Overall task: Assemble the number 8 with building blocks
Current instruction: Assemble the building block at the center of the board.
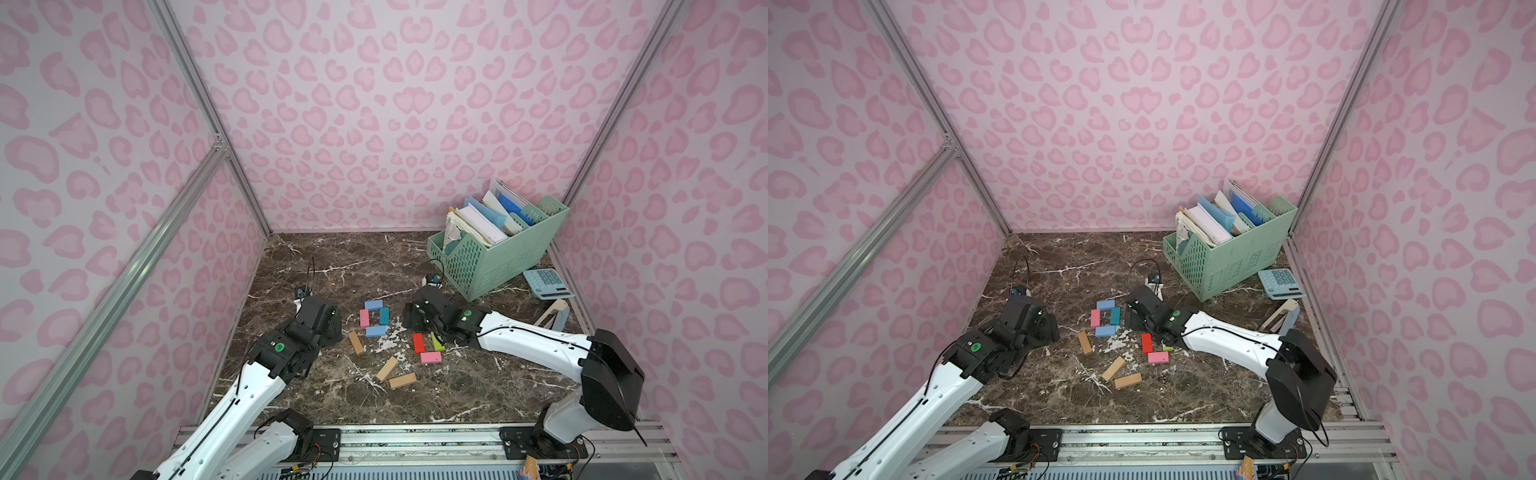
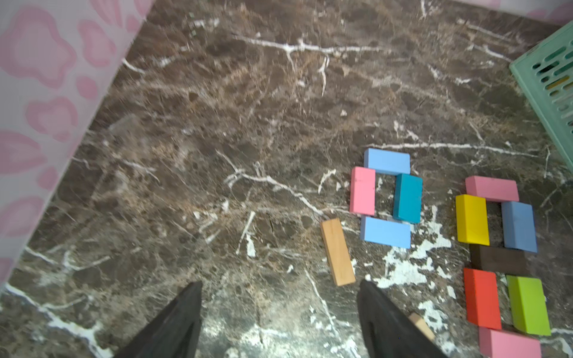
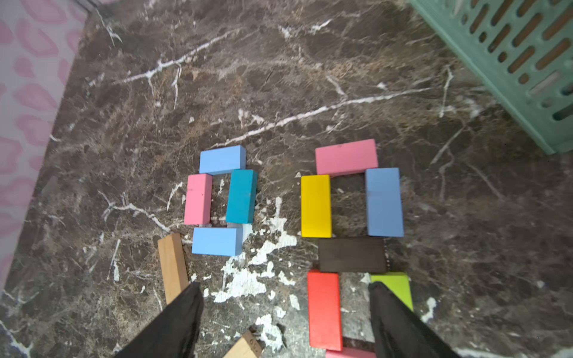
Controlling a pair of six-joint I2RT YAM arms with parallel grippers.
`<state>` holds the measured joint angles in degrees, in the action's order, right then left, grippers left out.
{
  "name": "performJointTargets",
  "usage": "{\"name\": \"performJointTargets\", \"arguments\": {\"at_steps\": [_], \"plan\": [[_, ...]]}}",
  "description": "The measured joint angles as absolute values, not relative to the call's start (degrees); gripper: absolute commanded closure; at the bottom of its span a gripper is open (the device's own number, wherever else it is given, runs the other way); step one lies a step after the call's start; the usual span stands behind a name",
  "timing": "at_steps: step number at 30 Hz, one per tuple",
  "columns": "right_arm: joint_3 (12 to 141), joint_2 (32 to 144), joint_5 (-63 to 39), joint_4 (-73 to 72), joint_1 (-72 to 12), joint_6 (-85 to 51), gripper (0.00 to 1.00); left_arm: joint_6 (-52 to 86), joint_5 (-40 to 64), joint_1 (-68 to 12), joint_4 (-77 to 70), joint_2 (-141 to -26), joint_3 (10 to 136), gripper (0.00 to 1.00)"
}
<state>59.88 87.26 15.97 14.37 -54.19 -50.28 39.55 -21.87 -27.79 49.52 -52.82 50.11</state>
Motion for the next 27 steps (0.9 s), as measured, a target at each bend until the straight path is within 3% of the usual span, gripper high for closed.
{"name": "performJointTargets", "arguments": {"at_steps": [16,27], "plan": [[35.40,63.88,8.14,-5.26,-45.78,-45.82,0.16,48.25,-9.06,-27.99,40.07,-68.95,44.45,0.36],[33.06,60.07,5.06,-7.99,-43.42,-44.71,0.16,49.23,-5.85,-28.40,33.50,-79.92,45.47,0.42]]}}
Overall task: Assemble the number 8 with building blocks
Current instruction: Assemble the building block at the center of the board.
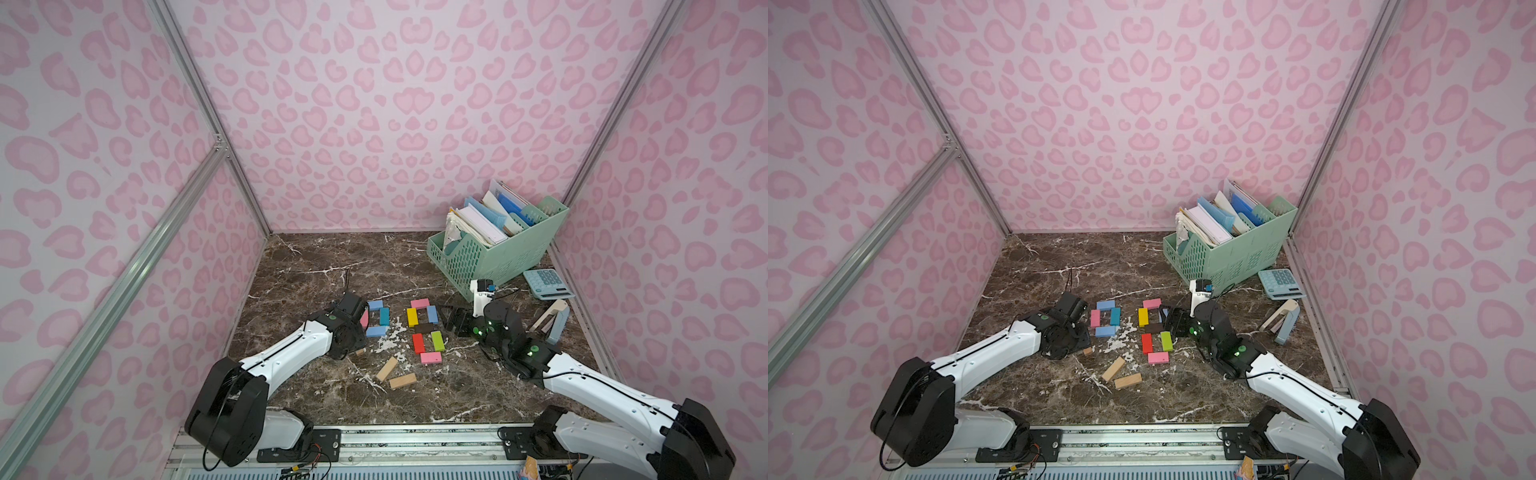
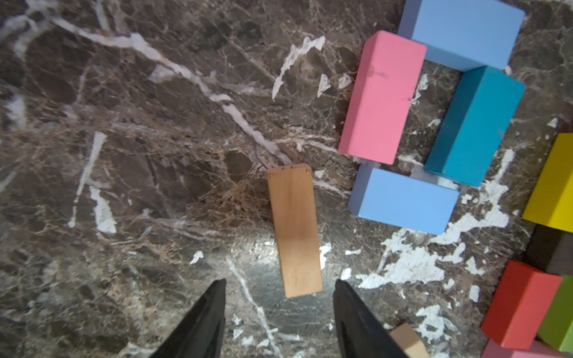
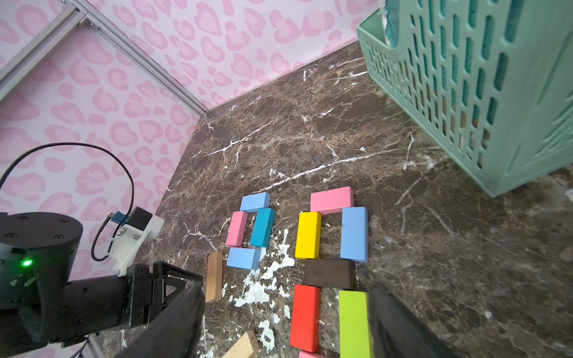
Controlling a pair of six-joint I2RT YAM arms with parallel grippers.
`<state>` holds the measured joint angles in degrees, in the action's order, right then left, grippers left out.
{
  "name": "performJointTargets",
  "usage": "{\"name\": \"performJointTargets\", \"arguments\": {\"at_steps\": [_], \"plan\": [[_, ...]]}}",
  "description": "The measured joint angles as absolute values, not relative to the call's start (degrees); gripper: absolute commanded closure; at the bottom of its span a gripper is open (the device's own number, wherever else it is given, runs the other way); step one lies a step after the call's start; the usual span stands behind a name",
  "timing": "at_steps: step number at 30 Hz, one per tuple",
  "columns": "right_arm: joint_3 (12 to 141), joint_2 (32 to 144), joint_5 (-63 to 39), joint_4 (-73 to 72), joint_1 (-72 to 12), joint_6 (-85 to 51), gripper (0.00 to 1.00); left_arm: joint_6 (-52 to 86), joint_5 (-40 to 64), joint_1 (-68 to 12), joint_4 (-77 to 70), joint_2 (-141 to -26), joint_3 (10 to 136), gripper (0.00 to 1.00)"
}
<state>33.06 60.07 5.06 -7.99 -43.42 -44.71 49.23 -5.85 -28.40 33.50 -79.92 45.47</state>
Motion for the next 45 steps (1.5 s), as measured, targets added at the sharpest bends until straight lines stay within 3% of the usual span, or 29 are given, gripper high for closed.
{"name": "performJointTargets", "arguments": {"at_steps": [11,23,33,45], "plan": [[32.10,59.42,3.84,-8.16,-43.20,-44.58,0.16,49.34,-6.00,-28.40,30.59,-87.94,47.53,0.55],[31.73,60.25,2.35,-8.34,-42.72,-44.56,0.16,49.17,-6.66,-28.53,30.02,-89.97,47.57,0.87],[31.68,60.62,1.23,-8.80,-42.63,-44.56,0.16,46.35,-6.79,-34.76,32.36,-87.11,45.82,0.88],[31.18,60.47,0.86,-9.17,-42.63,-44.58,0.17,44.58,-7.66,-35.99,33.56,-89.32,47.81,0.87]]}}
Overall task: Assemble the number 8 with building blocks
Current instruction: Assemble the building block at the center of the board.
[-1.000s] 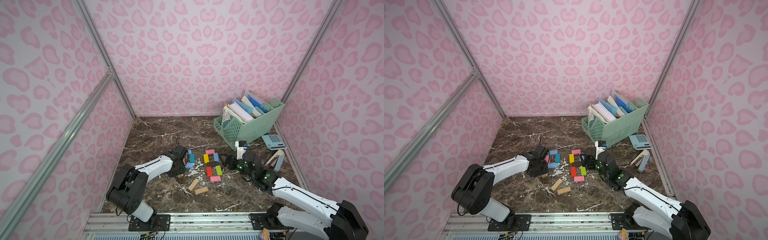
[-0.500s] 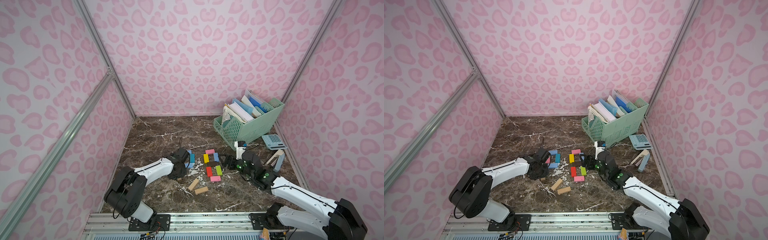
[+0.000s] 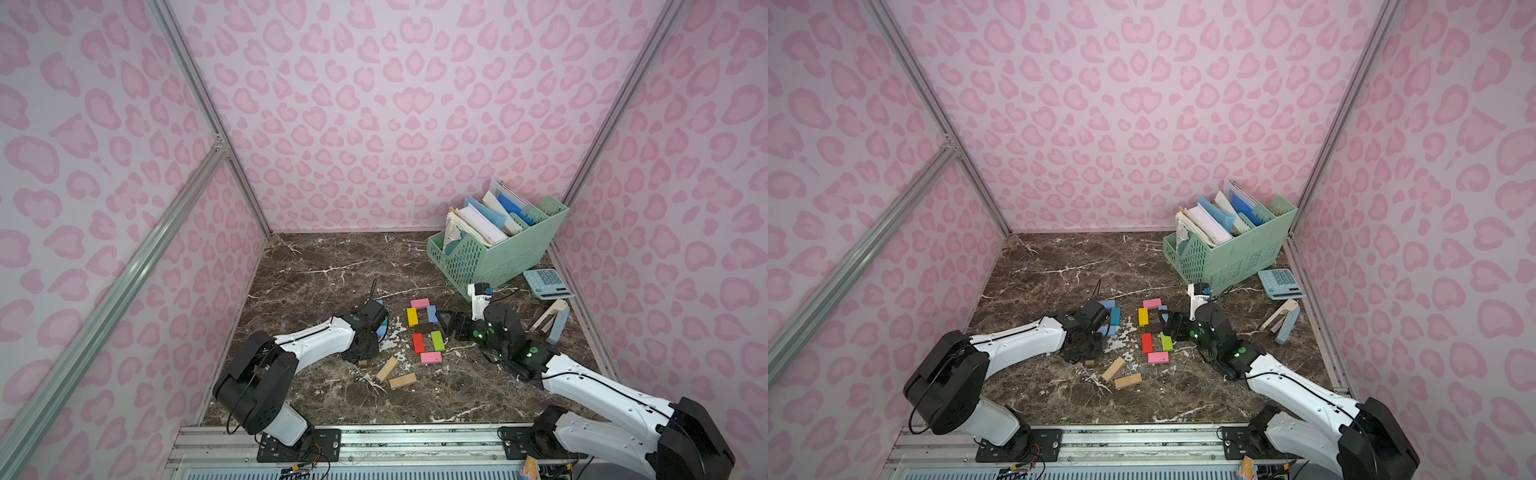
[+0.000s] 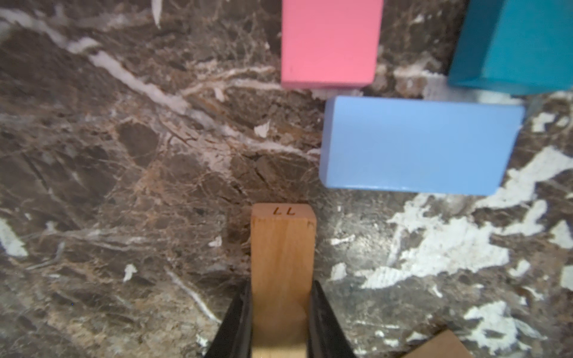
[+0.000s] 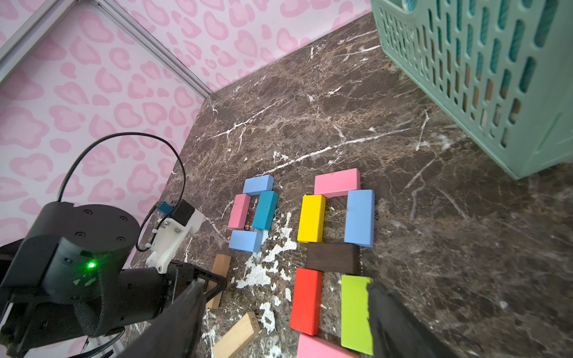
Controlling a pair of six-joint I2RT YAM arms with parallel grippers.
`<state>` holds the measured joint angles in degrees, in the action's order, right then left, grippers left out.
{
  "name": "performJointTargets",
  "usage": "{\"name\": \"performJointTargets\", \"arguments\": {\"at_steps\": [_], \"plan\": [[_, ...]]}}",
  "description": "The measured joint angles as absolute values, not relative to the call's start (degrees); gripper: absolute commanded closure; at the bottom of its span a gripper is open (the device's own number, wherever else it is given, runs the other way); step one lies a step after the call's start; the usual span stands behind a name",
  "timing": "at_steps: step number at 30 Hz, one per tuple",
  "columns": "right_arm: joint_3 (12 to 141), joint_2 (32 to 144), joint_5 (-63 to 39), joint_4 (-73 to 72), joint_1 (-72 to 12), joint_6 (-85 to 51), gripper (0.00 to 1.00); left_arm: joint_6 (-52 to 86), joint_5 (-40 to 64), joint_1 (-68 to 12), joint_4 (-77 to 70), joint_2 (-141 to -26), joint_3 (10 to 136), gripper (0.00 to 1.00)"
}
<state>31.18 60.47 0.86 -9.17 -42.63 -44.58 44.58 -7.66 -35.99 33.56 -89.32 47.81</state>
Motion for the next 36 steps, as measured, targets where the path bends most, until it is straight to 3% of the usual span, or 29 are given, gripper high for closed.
{"name": "performJointTargets", "arguments": {"at_steps": [24,36], "plan": [[31.27,61.08,0.21,-9.17,-42.63,-44.56,0.17,43.11,-8.25,-36.01,33.67,-91.85,50.00,0.73],[31.24,60.93,-0.21,-9.17,-42.63,-44.53,0.16,43.44,-8.23,-36.01,33.95,-90.83,49.76,0.50]]}}
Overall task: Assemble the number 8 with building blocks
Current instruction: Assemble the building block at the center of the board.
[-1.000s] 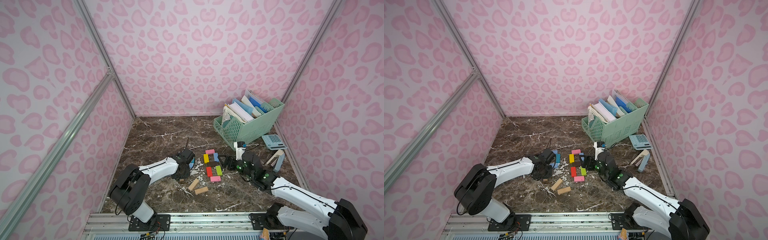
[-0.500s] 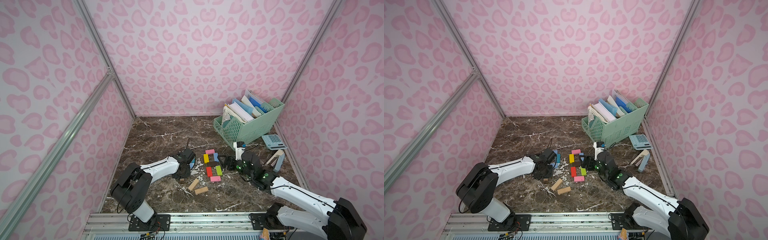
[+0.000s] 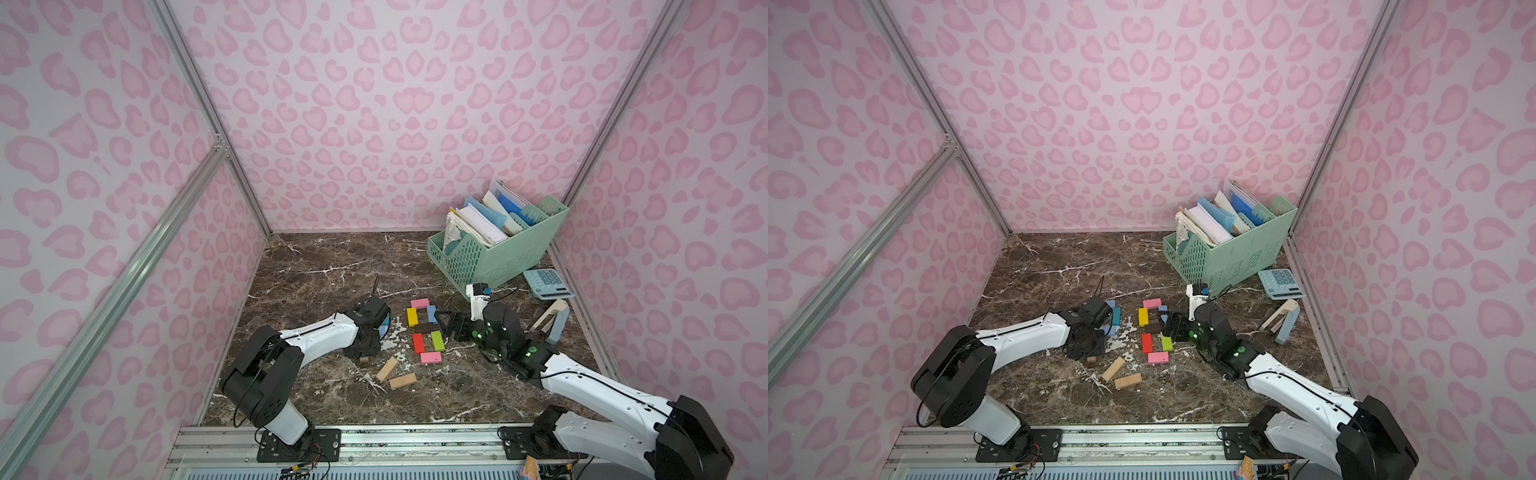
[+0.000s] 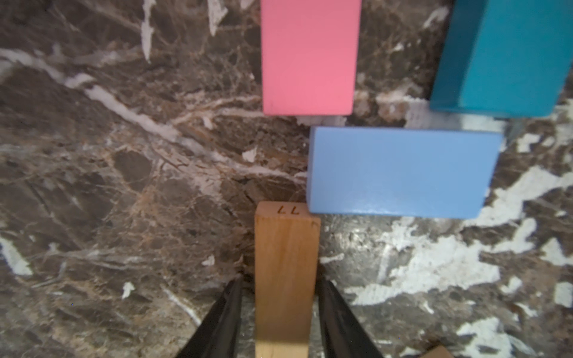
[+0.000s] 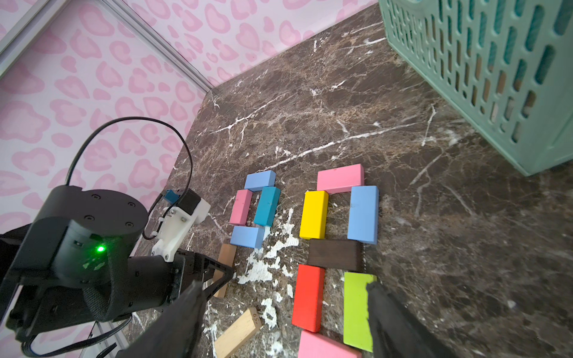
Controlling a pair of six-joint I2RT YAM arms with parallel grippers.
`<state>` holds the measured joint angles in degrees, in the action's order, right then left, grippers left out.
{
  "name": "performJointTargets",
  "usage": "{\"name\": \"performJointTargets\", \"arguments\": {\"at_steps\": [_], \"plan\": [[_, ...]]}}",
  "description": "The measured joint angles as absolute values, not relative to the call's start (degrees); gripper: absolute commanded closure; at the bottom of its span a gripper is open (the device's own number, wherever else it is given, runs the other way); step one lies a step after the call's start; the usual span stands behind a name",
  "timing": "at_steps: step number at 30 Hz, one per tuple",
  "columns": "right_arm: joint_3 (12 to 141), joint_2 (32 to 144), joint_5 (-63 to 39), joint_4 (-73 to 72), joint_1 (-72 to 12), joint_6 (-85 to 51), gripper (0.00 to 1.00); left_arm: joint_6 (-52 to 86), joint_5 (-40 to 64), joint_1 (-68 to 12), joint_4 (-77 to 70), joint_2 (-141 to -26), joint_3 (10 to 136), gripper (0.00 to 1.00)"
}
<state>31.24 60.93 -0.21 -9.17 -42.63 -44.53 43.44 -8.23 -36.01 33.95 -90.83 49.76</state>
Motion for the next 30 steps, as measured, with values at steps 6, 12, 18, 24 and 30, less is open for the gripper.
{"name": "performJointTargets", "arguments": {"at_steps": [6,12,18,24,30], "plan": [[31.24,60.42,-0.67,-9.17,-42.63,-44.40,0.17,43.81,-8.23,-36.01,35.09,-87.68,50.39,0.43],[31.62,59.99,-2.13,-7.27,-42.63,-44.07,0.17,43.62,-8.03,-36.23,37.56,-79.31,51.18,0.37],[29.67,56.03,-2.00,-5.04,-42.63,-43.68,0.16,41.34,-6.02,-40.93,39.55,-73.25,51.18,0.36],[28.45,52.14,-0.19,-3.40,-42.13,-43.66,0.16,39.18,-4.99,-44.60,40.95,-74.56,51.37,0.36],[28.29,50.11,0.80,-1.50,-41.19,-43.42,0.17,37.34,-4.89,-48.18,42.28,-80.86,54.41,0.41]]}}
